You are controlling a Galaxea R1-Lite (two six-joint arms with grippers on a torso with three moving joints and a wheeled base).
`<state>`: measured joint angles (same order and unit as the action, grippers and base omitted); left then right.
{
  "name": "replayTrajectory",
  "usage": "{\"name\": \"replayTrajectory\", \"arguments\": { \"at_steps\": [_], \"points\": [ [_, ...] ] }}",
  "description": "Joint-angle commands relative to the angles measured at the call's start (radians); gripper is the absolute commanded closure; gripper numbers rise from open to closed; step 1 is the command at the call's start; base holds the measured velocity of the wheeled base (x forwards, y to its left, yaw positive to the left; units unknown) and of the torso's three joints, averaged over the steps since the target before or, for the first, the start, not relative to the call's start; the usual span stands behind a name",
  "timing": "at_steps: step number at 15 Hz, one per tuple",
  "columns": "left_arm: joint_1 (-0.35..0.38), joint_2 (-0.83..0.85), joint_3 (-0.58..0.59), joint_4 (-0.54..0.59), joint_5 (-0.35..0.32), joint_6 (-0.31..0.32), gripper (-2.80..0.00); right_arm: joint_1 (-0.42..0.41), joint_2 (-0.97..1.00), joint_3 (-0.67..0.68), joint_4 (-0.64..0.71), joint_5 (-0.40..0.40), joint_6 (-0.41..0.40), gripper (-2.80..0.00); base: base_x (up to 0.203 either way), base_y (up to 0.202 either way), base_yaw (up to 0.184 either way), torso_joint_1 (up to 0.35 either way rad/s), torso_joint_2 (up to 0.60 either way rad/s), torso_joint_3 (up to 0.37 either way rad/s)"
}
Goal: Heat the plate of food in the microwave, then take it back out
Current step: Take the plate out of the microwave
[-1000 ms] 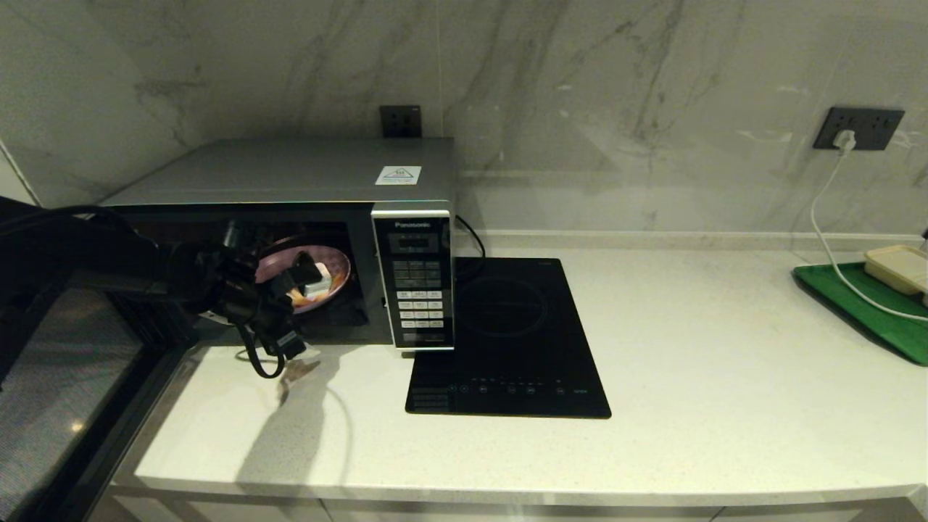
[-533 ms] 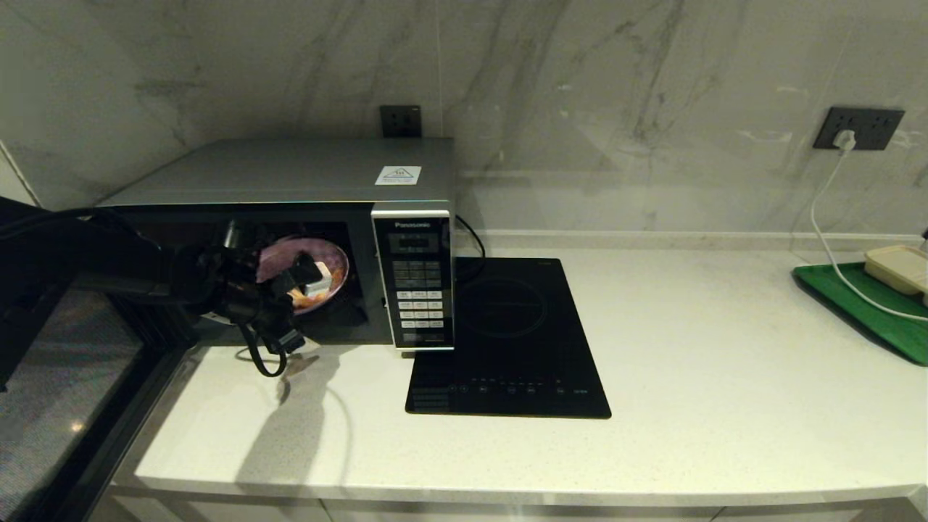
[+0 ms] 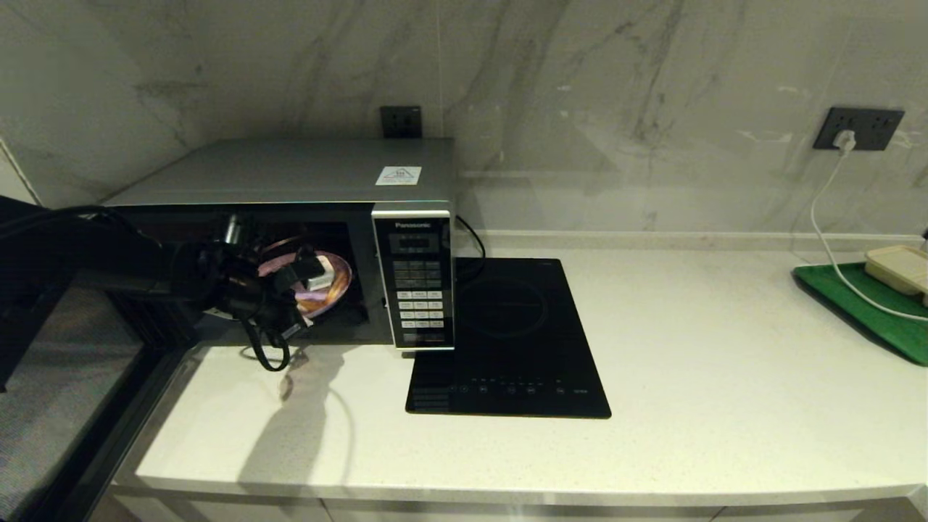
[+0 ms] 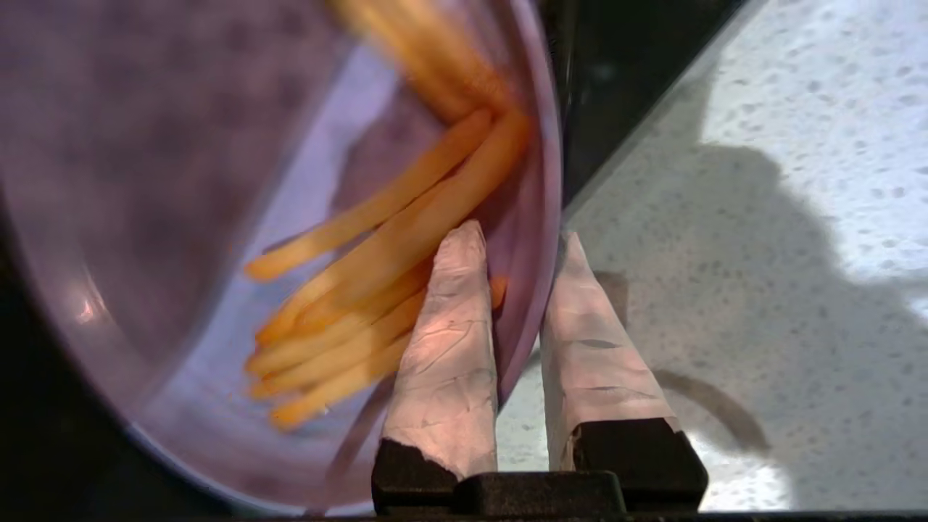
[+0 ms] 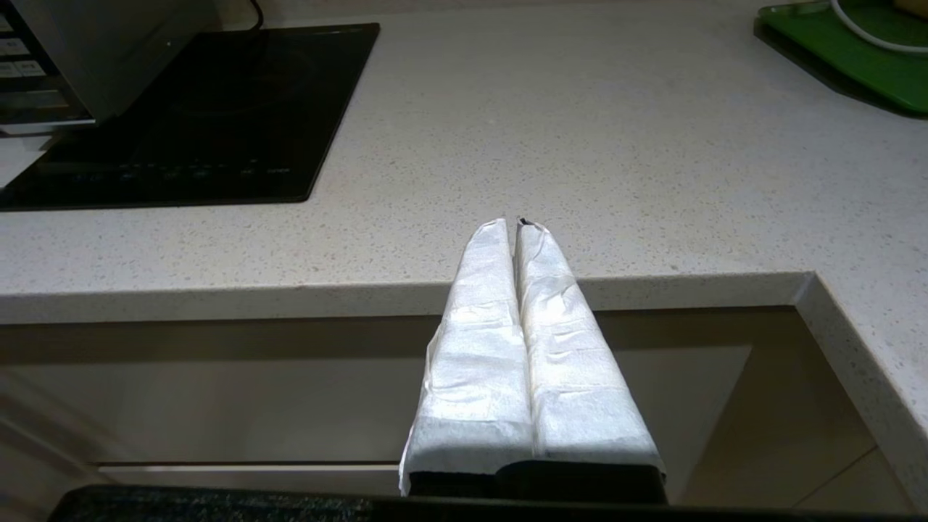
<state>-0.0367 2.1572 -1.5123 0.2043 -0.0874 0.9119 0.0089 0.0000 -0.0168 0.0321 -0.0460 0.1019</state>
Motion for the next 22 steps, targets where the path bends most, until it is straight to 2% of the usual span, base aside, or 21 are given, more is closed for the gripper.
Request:
{"name": "replayTrajectory", "arguments": {
  "at_steps": [1, 11, 22],
  "points": [
    [0.001, -0.002, 0.0, 0.004, 0.0, 0.004, 0.0, 0.0, 0.0, 0.0, 0.0, 0.0, 0.001, 0.0, 0.0, 0.0, 0.0, 0.0, 0.0, 0.0],
    [-0.002, -0.027, -0.032, 0.006, -0.002, 0.002, 0.0, 0.0, 0.0, 0.0, 0.0, 0.0, 0.001, 0.0, 0.0, 0.0, 0.0, 0.0, 0.0, 0.0],
    [-0.013, -0.103, 0.034, 0.006, -0.007, -0.003, 0.0, 0.0, 0.0, 0.0, 0.0, 0.0, 0.001, 0.0, 0.0, 0.0, 0.0, 0.0, 0.0, 0.0]
  ]
}}
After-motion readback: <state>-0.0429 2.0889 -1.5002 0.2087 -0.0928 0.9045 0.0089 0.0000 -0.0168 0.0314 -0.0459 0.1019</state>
